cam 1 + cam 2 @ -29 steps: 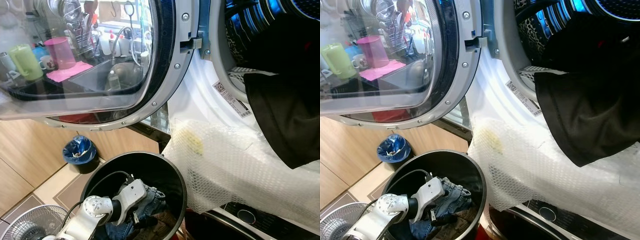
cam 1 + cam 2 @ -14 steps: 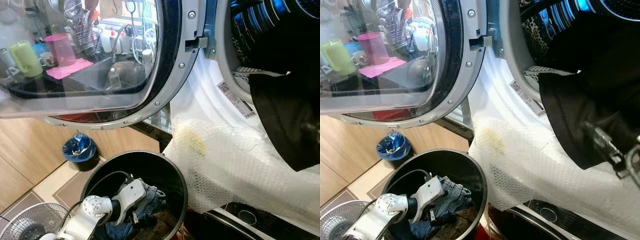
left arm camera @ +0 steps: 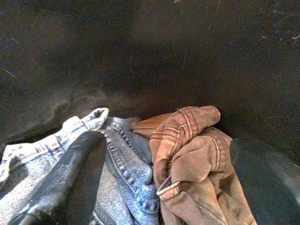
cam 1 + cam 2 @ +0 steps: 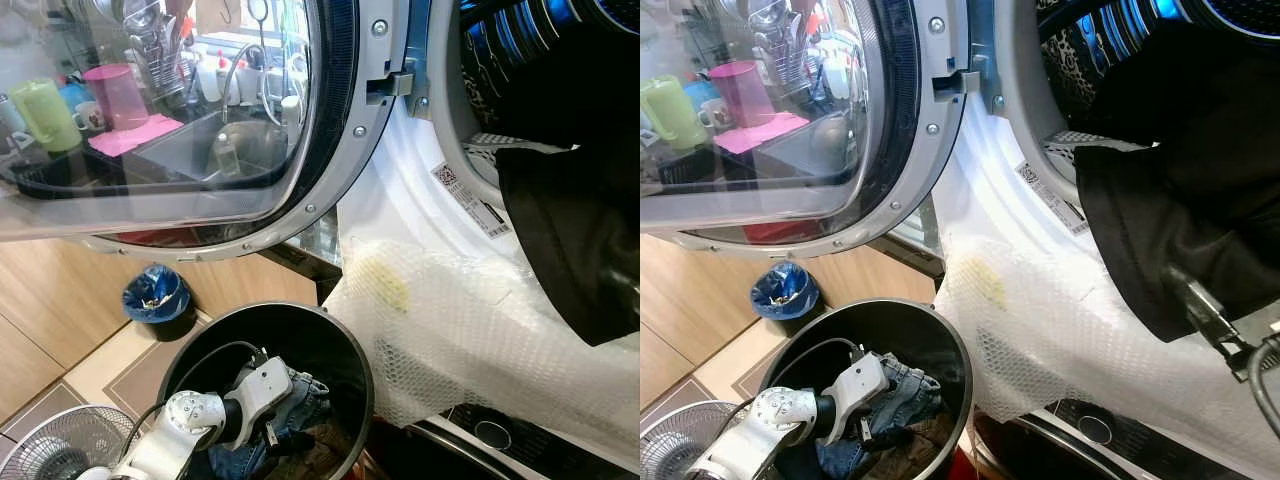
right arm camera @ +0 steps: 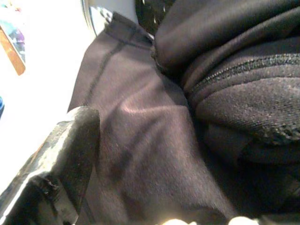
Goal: Clothes washing
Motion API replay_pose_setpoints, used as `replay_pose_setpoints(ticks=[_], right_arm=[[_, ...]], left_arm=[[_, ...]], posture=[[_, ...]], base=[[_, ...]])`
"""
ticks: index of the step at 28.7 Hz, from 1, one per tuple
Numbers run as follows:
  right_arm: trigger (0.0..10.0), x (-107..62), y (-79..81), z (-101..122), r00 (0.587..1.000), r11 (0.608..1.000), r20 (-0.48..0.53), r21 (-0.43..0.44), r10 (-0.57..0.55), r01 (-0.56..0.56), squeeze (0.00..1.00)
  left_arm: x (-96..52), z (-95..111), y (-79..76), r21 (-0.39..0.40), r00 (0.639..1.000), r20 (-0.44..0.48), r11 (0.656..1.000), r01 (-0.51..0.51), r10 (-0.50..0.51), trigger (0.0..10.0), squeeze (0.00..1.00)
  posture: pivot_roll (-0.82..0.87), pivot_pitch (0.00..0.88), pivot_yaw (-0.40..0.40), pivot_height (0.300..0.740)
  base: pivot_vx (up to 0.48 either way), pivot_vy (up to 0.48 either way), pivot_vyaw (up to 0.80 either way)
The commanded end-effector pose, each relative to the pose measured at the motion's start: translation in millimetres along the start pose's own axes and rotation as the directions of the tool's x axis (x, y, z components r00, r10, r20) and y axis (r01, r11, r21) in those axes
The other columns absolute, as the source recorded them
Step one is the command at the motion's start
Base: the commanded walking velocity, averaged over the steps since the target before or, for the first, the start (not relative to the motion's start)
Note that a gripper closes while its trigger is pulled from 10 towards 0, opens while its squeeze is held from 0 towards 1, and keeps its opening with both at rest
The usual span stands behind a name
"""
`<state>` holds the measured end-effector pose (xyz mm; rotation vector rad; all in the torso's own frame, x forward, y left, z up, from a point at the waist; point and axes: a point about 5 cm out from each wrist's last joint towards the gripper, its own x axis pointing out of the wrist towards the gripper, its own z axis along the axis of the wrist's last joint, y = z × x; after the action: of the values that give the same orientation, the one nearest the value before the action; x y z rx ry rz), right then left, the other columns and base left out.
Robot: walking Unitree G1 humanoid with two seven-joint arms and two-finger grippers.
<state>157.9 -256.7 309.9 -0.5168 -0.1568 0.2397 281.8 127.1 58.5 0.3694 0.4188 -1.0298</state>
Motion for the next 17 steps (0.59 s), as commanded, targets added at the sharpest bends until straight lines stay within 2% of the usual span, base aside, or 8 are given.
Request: replay_pose_setpoints(ticks=[1, 12, 17], right_arm=[[0.0, 0.2, 4.5, 3.1, 0.999, 1.0, 0.042, -0.007, 0.031, -0.031, 0.0], [0.0, 2.7, 2.1, -3.1, 0.998, 0.999, 0.052, -0.029, 0.037, -0.035, 0.0], [0.0, 5.8, 2.3, -6.7, 0.998, 0.997, 0.022, -0.058, 0.051, -0.05, 0.0]], left_arm=[[-2.9, -2.4, 2.5, 0.006, 1.0, -0.012, 1.0, -0.008, 0.008, 10.0, 0.0], [-2.9, -1.4, 2.8, 0.012, 1.0, -0.008, 1.0, -0.012, 0.012, 10.0, 0.0], [-3.4, -1.3, 3.4, 0.024, 1.0, -0.011, 1.0, -0.015, 0.016, 10.0, 0.0]], posture=[[0.0, 0.104, 0.111, 0.74], [0.0, 0.105, 0.109, 0.74], [0.0, 0.104, 0.106, 0.74]], base=[[0.0, 0.0, 0.0], [0.0, 0.0, 0.0], [0.0, 0.0, 0.0]])
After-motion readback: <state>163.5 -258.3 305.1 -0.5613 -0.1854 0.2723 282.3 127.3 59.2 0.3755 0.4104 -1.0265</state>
